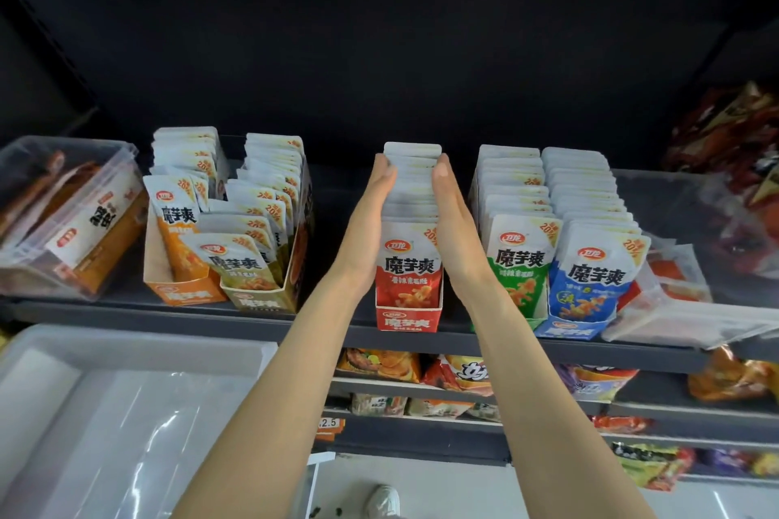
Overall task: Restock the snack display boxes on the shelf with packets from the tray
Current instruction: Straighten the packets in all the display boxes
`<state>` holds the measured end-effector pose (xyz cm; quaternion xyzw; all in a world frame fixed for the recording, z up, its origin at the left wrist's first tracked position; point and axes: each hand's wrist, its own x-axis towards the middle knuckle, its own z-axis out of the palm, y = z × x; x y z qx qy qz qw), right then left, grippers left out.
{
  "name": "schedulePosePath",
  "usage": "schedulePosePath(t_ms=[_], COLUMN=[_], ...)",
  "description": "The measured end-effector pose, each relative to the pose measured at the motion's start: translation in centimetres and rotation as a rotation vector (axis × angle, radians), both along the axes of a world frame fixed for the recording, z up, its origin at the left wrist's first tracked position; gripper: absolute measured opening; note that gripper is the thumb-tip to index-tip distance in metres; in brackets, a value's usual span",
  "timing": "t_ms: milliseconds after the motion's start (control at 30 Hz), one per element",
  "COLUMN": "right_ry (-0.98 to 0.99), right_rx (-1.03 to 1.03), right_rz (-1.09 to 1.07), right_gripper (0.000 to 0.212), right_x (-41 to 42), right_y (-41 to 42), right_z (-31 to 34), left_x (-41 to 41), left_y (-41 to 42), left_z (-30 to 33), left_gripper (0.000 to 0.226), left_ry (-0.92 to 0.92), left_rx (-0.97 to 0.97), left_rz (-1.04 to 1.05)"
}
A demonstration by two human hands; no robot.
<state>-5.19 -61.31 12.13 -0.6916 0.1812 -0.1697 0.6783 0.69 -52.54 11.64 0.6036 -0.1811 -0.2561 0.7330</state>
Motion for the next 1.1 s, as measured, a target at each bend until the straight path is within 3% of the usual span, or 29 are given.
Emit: schedulePosePath(t_ms=[100, 200, 367, 500, 600, 767, 900, 1000, 1100], right_ry=[0.008, 0.059, 0.141, 0.167, 0.18, 0.12, 0.01, 0.014, 0.065], right_rx=[-0.121, -0.215, -0.388, -0.512, -0.485, -0.387, -0.282, -0.222, -0.23], right_rz=[-0.013, -0.013, 0.011, 0.01, 0.003, -0.01, -0.05, -0.035, 0.033], right_gripper=[0.062, 0.059, 0.053, 0.051, 0.053, 0.053, 0.049, 0.057, 0.068], right_x=[0.1, 0.6, 1.2, 2.0, 1.9, 0.6, -2.0, -3.4, -3.9], right_y=[-0.4, -0.9, -2.0, -2.3, -2.2, -1.8, -1.0, -0.6, 0.0], right_z=[0.2, 0.0, 0.2, 0.4, 0.3, 1.1, 1.5, 0.4, -1.0], left_x=[0.2, 0.6, 1.7, 1.5, 1.8, 2.9, 2.7, 2.7, 3.6], left_y=[-0.1, -0.1, -0.2, -0.4, -0.5, -0.2, 1.0, 0.5, -0.8], left_z=[-0.2, -0.4, -0.1, 0.0, 0.0, 0.2, 1.2, 1.8, 1.8], left_gripper=[0.089, 0.081, 0.087, 0.063, 0.05, 0.042, 0.044, 0.049, 0.049], left_ry=[0.0, -0.005, -0.047, -0.164, -0.238, -0.497, -0.847, -1.048, -1.112], left_rx=[-0.001, -0.032, 0.073, 0.148, 0.202, 0.316, 0.426, 0.641, 0.887], left_rz=[-0.014, -0.003, 0.036, 0.048, 0.068, 0.106, -0.038, -0.234, -0.321])
